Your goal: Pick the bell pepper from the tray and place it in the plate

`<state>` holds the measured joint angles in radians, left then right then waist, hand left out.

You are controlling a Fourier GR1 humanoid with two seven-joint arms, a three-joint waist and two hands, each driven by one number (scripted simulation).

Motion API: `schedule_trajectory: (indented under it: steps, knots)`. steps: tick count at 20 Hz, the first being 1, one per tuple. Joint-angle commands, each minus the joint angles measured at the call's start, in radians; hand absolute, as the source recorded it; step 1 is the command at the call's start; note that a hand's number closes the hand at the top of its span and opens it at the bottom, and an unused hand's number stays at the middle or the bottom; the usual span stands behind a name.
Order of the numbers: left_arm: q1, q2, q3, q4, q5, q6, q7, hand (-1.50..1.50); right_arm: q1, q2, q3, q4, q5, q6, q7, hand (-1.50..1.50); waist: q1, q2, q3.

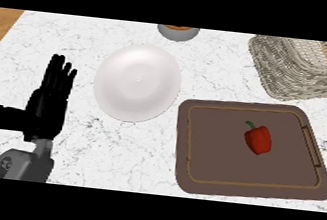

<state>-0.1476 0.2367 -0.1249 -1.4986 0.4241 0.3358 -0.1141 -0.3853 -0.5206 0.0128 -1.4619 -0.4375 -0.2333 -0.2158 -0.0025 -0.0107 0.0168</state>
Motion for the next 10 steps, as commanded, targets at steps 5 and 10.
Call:
schedule_trajectory:
  steps: [5,10]
  knots:
    - [-0.152,0.190,-0.057,-0.027,-0.138,-0.091,0.054,0.00,-0.057,0.099,0.396,-0.048,0.113,0.242,0.030,1.50,0.075,0.023,-0.015]
    - [-0.147,0.251,-0.066,-0.023,-0.146,-0.146,0.088,0.00,-0.015,-0.077,0.573,0.058,0.593,0.057,0.129,1.50,0.045,0.015,-0.021]
